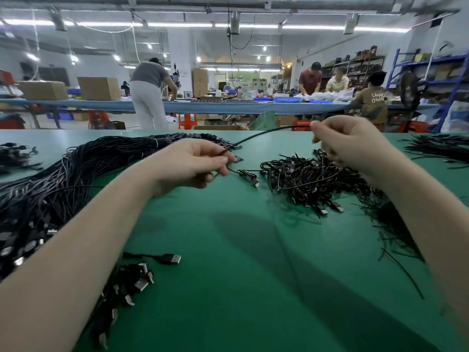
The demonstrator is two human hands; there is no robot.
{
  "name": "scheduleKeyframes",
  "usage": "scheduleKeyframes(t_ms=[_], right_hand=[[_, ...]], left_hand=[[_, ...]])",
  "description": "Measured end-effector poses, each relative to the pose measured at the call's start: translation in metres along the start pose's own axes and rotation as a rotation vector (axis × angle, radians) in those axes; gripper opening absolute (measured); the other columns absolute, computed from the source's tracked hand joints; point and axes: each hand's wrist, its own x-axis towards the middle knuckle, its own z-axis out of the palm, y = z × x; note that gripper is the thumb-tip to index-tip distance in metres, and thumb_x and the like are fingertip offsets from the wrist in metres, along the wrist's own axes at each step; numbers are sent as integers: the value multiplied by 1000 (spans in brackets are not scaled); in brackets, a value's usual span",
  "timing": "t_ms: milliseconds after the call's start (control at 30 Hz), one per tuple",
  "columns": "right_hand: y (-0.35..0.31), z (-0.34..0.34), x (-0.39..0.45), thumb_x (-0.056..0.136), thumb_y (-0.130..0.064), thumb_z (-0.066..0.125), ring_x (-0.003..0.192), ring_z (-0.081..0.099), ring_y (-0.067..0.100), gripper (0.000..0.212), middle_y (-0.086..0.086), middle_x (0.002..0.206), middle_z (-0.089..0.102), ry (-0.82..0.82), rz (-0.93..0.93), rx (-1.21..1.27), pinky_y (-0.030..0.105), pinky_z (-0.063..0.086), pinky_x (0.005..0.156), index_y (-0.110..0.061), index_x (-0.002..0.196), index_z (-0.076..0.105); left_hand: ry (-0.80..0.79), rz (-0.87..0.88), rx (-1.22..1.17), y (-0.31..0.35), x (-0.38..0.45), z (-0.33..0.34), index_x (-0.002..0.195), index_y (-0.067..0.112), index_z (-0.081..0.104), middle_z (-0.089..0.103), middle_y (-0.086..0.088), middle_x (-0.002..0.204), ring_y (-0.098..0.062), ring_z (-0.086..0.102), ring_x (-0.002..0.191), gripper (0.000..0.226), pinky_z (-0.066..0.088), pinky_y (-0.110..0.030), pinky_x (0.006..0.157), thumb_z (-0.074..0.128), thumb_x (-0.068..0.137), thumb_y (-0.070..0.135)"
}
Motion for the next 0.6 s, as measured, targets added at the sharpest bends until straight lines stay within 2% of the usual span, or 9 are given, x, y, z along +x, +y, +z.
scheduleKeyframes(t_ms=[33, 100, 200, 267, 333, 467, 600], right_hand=[[4, -3, 1, 93, -40, 56, 45, 38, 7, 29, -9, 53, 47, 27, 10, -17, 20, 35, 46, -16, 77, 65], [8, -1, 0, 94, -38, 54, 45, 37, 7, 27, -10, 53, 46, -44, 28, -71, 21, 33, 46, -20, 81, 68], [5, 16, -8, 94, -37, 52, 45, 36, 6, 26, -12, 51, 46, -323, 71, -67, 18, 30, 42, -25, 80, 71], [3, 32, -14, 94, -39, 53, 45, 35, 7, 26, -10, 54, 45, -494, 89, -57, 18, 30, 42, -25, 82, 71], [4, 52, -23, 95, -38, 53, 46, 34, 8, 26, -10, 56, 43, -639, 95, 0, 19, 29, 43, -20, 87, 69], [13, 93, -42, 98, -35, 50, 46, 31, 8, 24, -10, 56, 39, -839, 149, 162, 20, 25, 44, -18, 90, 66], [26, 113, -54, 97, -37, 51, 47, 41, 13, 26, -5, 58, 48, -788, 125, 28, 21, 34, 43, -23, 95, 72]], left_hand=[[55, -24, -68, -2, 1, -4, 97, 17, 71, 69, 5, 74, -5, 56, 55, 24, 49, -17, 51, 70, 77, 31], [151, -51, -326, -5, 2, -10, 87, 15, 73, 69, 6, 68, -3, 59, 53, 26, 50, -17, 48, 72, 67, 33], [244, -35, -863, -3, 5, -14, 71, 14, 73, 70, 6, 65, -1, 64, 53, 13, 51, -16, 47, 75, 67, 27], [294, 0, -1070, -2, 8, -14, 66, 14, 74, 70, 6, 66, -2, 64, 54, 12, 52, -16, 50, 78, 67, 26], [310, 4, -1061, -2, 10, -12, 62, 17, 71, 64, 7, 63, -4, 59, 54, 17, 50, -18, 52, 75, 74, 29], [202, -55, -871, -2, 14, -5, 65, 22, 64, 60, 7, 64, -9, 58, 59, 39, 49, -20, 57, 47, 98, 35], [201, -33, -810, 3, 11, 3, 70, 22, 61, 60, 7, 61, -10, 60, 56, 43, 51, -20, 58, 37, 101, 40]])
